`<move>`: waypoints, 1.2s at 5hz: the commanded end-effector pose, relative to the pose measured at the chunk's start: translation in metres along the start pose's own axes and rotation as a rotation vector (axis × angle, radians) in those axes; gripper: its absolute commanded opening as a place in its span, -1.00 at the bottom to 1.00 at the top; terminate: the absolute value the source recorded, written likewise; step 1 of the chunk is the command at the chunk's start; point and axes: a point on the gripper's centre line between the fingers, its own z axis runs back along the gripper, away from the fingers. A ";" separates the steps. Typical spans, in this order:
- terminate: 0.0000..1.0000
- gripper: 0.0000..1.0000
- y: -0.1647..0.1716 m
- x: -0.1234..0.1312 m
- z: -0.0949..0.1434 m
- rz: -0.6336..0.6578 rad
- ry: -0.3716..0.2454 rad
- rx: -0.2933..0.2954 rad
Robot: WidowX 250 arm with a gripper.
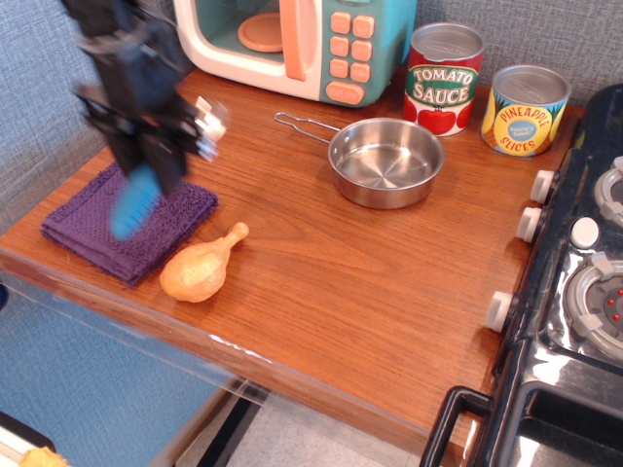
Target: Pick up the spoon and put it to the right of the onion.
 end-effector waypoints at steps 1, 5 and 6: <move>-1.00 -1.00 -0.089 -0.013 -0.020 -0.062 0.017 0.034; -1.00 -1.00 -0.124 0.036 -0.043 0.087 0.012 0.008; -1.00 -1.00 -0.126 0.030 -0.058 0.059 0.051 0.022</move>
